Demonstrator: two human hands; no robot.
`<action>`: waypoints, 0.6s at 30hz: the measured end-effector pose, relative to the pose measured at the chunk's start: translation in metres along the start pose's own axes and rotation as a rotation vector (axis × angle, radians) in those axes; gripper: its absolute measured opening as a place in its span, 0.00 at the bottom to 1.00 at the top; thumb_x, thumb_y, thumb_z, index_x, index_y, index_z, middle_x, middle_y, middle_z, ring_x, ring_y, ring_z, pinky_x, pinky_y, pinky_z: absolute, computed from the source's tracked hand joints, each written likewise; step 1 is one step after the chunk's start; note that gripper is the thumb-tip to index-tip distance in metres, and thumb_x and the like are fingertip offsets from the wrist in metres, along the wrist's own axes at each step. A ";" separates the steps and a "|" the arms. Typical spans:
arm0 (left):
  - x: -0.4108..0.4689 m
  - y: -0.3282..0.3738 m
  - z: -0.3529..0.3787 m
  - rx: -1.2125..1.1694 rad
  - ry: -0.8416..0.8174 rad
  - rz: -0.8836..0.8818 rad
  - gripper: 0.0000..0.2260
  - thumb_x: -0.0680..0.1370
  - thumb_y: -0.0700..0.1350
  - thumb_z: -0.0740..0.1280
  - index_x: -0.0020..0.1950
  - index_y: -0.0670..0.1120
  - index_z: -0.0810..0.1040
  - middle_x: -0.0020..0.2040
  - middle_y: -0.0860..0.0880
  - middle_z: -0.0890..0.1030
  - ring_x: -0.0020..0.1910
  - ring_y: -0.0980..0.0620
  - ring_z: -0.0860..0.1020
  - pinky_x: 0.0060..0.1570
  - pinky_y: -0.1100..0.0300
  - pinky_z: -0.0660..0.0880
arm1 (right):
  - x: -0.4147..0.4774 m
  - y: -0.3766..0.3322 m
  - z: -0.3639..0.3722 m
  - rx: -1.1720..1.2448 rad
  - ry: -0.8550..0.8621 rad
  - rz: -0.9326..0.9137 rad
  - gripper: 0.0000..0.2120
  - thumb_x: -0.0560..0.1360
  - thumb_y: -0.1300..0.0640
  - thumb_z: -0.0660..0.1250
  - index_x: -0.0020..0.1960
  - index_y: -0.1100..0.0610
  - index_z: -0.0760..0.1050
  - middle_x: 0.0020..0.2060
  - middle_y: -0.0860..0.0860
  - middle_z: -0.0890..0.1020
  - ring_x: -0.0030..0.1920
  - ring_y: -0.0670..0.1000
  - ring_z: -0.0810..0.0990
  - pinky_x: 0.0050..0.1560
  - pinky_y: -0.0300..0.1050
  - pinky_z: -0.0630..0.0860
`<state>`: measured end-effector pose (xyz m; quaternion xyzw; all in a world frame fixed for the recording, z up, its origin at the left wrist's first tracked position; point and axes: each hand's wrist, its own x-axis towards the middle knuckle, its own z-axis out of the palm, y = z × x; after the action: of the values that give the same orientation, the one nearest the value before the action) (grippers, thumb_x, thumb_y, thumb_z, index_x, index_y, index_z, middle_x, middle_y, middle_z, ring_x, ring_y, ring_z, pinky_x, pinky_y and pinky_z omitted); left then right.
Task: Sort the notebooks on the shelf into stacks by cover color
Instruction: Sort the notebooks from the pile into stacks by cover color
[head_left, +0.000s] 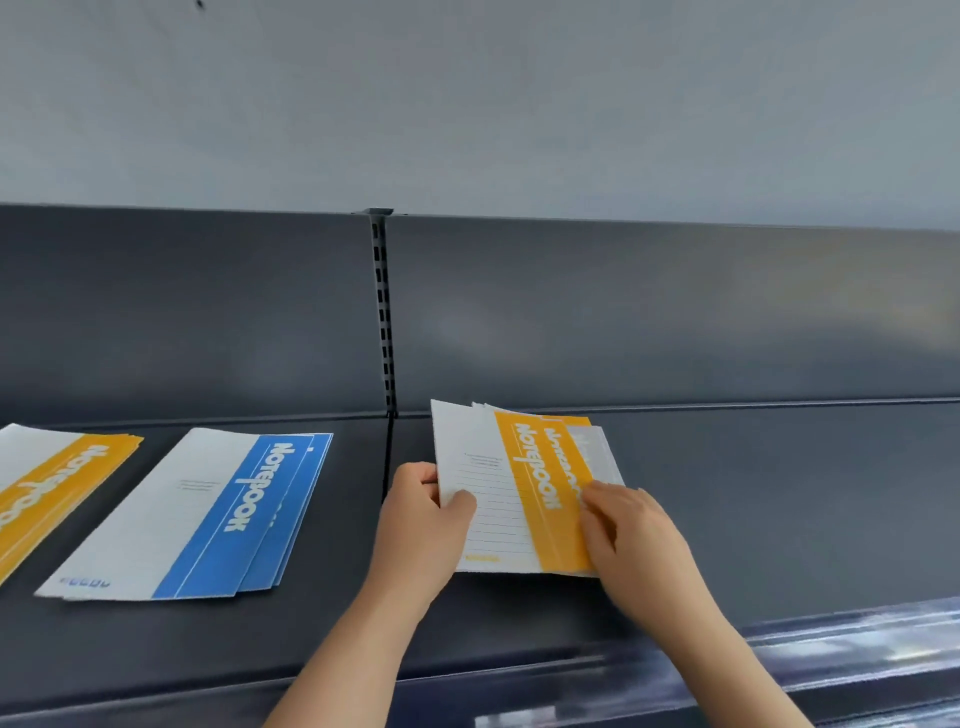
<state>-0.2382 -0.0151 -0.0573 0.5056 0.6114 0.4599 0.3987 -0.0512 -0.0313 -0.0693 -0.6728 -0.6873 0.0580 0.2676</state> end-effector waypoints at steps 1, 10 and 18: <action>-0.001 0.000 0.001 0.004 0.003 0.003 0.08 0.77 0.41 0.67 0.53 0.49 0.71 0.48 0.56 0.80 0.45 0.59 0.79 0.32 0.68 0.73 | -0.002 -0.002 0.000 0.026 -0.014 -0.019 0.12 0.80 0.56 0.57 0.56 0.56 0.78 0.55 0.47 0.80 0.55 0.49 0.74 0.53 0.35 0.67; -0.011 -0.001 -0.001 -0.004 0.084 -0.055 0.10 0.77 0.39 0.67 0.55 0.49 0.73 0.48 0.58 0.79 0.44 0.60 0.77 0.31 0.67 0.72 | -0.004 0.000 -0.006 0.141 -0.108 -0.014 0.13 0.81 0.52 0.56 0.63 0.48 0.72 0.59 0.45 0.77 0.55 0.48 0.73 0.55 0.38 0.68; -0.021 0.001 -0.023 -0.022 0.125 -0.036 0.08 0.80 0.42 0.62 0.56 0.54 0.70 0.49 0.61 0.76 0.45 0.60 0.75 0.32 0.67 0.70 | 0.004 -0.029 -0.008 0.305 -0.070 0.029 0.25 0.78 0.49 0.62 0.73 0.49 0.61 0.63 0.45 0.75 0.59 0.48 0.75 0.58 0.45 0.74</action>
<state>-0.2561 -0.0392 -0.0503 0.4603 0.6393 0.4899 0.3734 -0.0733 -0.0327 -0.0485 -0.6319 -0.6695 0.1890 0.3417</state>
